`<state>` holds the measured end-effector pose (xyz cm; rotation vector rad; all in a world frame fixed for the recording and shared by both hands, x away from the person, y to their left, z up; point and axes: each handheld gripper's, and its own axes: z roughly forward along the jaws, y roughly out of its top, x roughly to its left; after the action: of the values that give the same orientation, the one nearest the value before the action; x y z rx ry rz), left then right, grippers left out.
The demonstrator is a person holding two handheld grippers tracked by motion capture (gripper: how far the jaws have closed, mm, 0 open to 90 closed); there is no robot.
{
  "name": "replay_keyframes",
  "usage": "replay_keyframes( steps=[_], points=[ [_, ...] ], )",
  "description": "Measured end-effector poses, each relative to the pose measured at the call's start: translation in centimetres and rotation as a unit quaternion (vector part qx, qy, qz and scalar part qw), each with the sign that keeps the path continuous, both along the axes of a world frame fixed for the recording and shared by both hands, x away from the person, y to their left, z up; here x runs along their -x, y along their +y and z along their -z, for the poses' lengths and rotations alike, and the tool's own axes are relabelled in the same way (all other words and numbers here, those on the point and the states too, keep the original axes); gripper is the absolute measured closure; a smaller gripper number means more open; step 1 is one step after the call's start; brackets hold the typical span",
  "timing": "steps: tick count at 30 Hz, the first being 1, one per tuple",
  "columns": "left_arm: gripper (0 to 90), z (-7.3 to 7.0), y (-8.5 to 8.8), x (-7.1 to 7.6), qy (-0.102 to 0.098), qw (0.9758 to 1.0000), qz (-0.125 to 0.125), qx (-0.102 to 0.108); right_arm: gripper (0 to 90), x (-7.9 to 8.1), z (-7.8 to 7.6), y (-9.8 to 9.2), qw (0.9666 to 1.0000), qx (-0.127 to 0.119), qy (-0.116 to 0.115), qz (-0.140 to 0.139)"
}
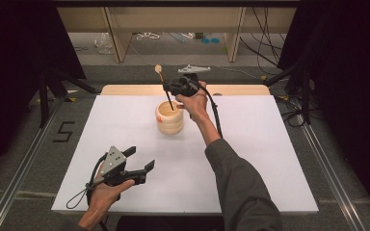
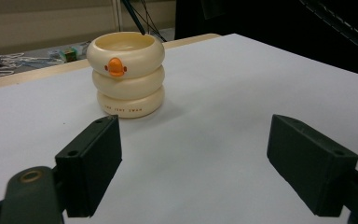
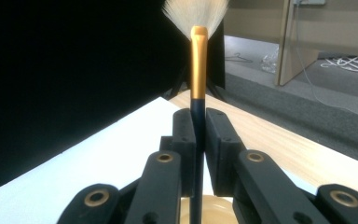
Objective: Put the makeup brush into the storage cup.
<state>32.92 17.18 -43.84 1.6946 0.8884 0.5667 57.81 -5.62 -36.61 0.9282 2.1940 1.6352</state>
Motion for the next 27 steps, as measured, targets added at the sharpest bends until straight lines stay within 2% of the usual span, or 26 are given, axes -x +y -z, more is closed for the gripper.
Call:
replay_keyframes(
  steps=[2, 5, 11, 14, 16, 18, 19, 21, 23, 25, 27],
  points=[
    [17.3, 0.0, 0.0, 0.0, 0.000, 1.0000, 0.000, 0.001, 83.5, -0.2, 0.2, 0.0, 1.0000, -0.002, -0.009, 0.002],
    [17.3, 0.0, 0.0, 0.0, 0.002, 1.0000, -0.003, -0.003, 83.5, -0.3, 0.4, 0.0, 0.9999, -0.002, -0.011, 0.003],
    [17.3, -0.1, 0.0, 0.1, 0.002, 1.0000, -0.003, 0.001, 83.5, -0.3, 0.9, 0.2, 1.0000, -0.008, 0.001, 0.005],
    [17.3, 0.0, 0.0, 0.0, 0.003, 1.0000, -0.004, 0.002, 83.5, -0.4, 1.2, 0.4, 0.9999, -0.008, -0.010, 0.004],
    [17.3, -0.1, 0.0, 0.1, 0.002, 1.0000, -0.003, 0.001, 83.5, -0.3, 1.3, 0.6, 1.0000, -0.006, -0.004, 0.004],
    [17.3, -0.1, 0.0, 0.1, 0.001, 1.0000, -0.003, 0.001, 83.5, -0.4, 1.4, 0.8, 0.9999, -0.007, -0.012, 0.002],
    [17.3, -0.1, 0.0, 0.1, 0.001, 1.0000, -0.003, 0.001, 83.5, -0.2, 1.4, 0.9, 1.0000, -0.005, -0.004, 0.004],
    [17.3, -0.1, 0.0, 0.0, 0.001, 1.0000, -0.003, 0.000, 83.5, -0.3, 1.4, 0.9, 0.9999, -0.005, -0.010, 0.002],
    [17.3, -0.1, 0.0, 0.0, 0.002, 1.0000, -0.003, 0.001, 83.5, -0.3, 1.5, 0.8, 1.0000, -0.002, -0.005, 0.006],
    [17.3, -0.1, 0.0, 0.1, 0.001, 1.0000, -0.003, 0.001, 83.5, -0.4, 1.7, 0.7, 0.9999, 0.001, -0.014, 0.006],
    [17.3, -0.1, 0.0, 0.0, 0.001, 1.0000, -0.003, 0.001, 83.5, -0.4, 1.9, 0.8, 0.9999, -0.003, -0.009, 0.007]
  ],
)
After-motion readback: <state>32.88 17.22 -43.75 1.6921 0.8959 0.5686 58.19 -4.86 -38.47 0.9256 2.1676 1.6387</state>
